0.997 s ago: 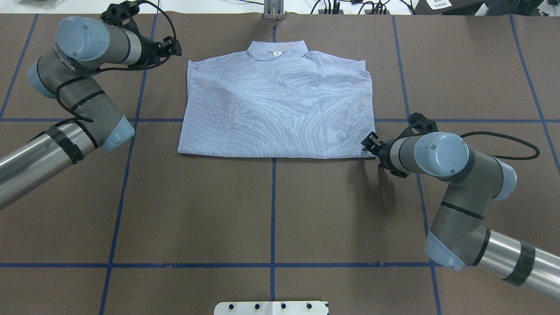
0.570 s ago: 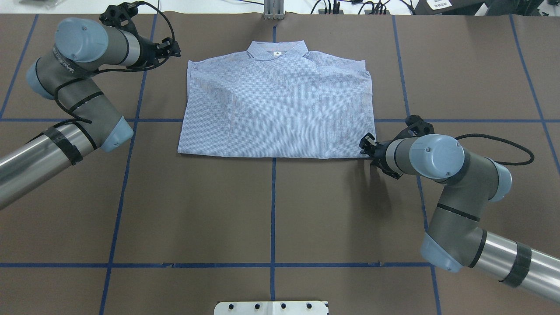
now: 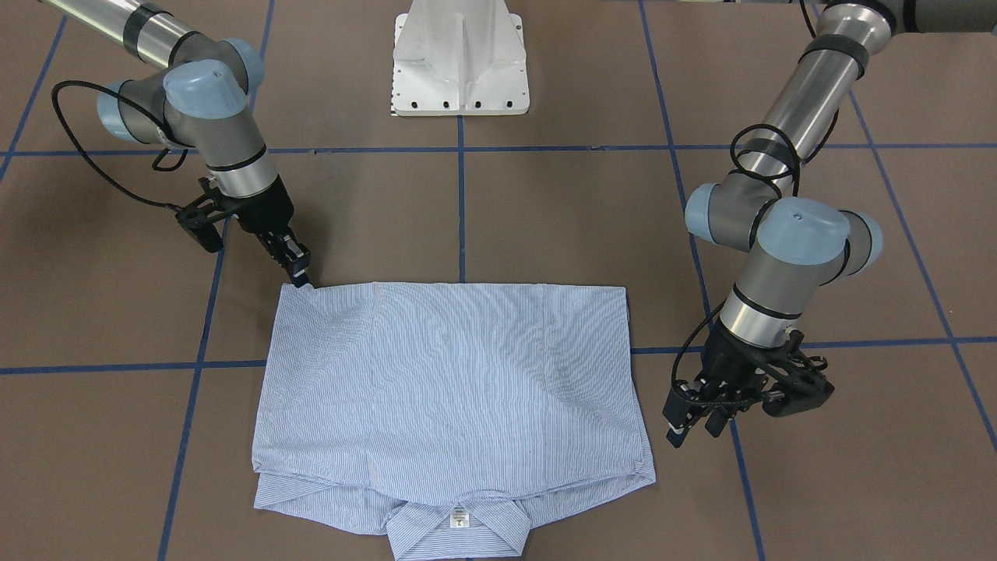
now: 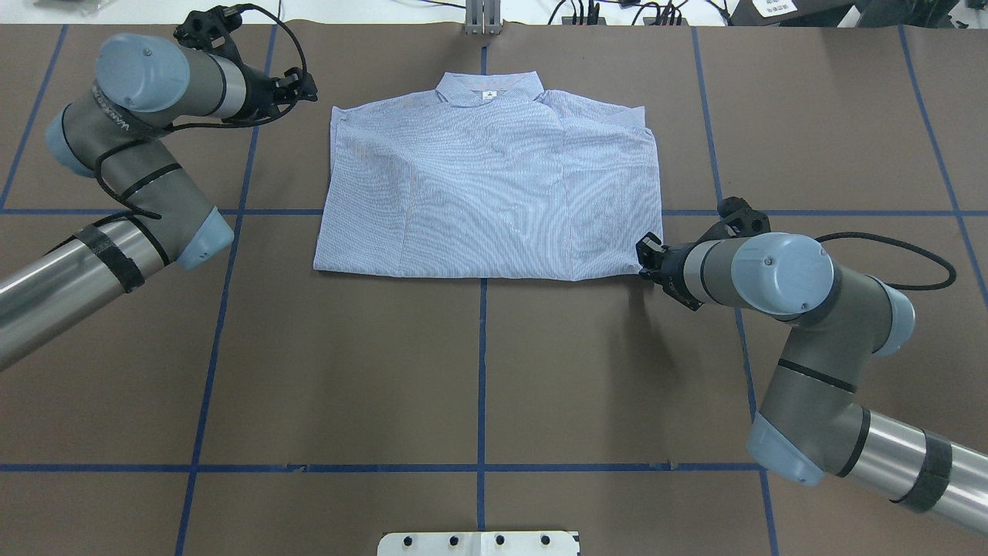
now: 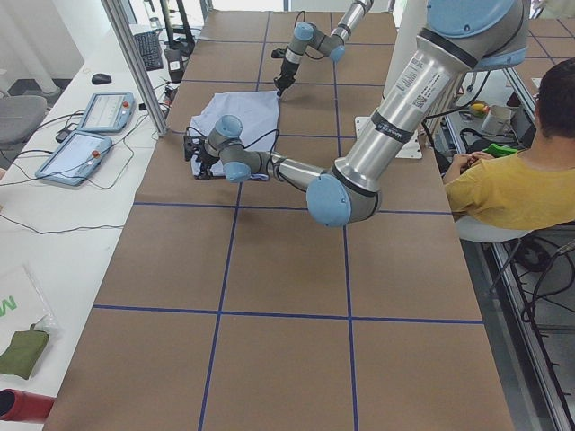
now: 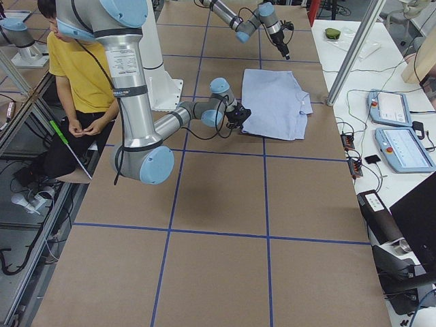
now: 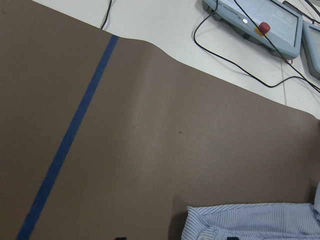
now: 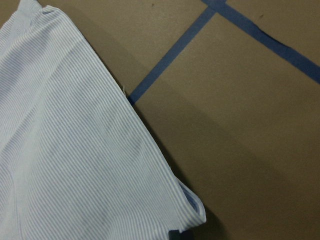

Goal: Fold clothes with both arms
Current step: 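Drag the shirt toward the robot with the right gripper while the left gripper grasps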

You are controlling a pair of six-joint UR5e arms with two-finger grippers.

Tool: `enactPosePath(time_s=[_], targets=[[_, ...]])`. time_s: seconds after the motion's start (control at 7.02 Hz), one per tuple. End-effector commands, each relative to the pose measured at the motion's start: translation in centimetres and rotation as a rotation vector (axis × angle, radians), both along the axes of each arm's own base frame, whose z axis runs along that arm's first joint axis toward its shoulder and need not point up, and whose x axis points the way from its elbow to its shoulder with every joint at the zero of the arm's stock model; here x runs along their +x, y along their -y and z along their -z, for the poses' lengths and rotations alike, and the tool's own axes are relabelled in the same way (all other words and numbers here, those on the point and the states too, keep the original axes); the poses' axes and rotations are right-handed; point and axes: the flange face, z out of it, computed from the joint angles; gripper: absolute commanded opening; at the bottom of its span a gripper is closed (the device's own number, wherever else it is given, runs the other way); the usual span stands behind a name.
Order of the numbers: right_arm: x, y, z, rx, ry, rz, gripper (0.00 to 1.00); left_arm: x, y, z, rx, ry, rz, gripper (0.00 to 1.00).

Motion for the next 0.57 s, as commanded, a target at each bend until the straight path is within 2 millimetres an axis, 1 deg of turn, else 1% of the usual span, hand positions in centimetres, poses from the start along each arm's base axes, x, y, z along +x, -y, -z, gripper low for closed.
enactPosePath(time_s=[0.0,0.14,0.28,0.43], targets=[[3.8,-3.5,1.6,-0.035,0.068,-0.019,0.00,0.0,-0.1,0.7,0.007,-0.009,0.001,0.74],[3.9,-8.0,1.9,-0.037,0.082,0.050,0.00,-0.4,-0.5,0.8,0.012,-0.015,0.000,0.74],[4.0,-12.0,3.6,-0.078,0.135,0.139,0.00,-0.9,-2.4,1.1,0.029,-0.030,-0.012,0.74],[4.7,-15.0,3.7,-0.144,0.157,0.267,0.00,-1.2,-4.9,0.9,0.041,-0.043,-0.031,0.74]])
